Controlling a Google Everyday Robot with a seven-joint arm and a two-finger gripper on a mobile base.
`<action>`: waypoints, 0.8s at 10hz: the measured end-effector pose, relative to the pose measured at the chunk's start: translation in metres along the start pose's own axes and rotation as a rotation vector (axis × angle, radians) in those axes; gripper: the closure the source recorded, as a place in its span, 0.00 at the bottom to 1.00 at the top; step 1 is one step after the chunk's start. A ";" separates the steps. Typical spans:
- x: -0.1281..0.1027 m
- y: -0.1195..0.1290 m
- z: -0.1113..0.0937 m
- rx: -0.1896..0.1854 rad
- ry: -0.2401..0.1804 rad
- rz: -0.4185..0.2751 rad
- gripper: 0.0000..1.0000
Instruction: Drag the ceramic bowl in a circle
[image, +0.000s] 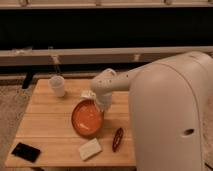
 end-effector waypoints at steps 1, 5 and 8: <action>0.008 -0.002 -0.002 0.007 0.006 -0.005 0.90; 0.019 0.037 -0.006 0.015 0.007 -0.053 0.90; 0.004 0.058 -0.006 0.032 0.014 -0.109 0.90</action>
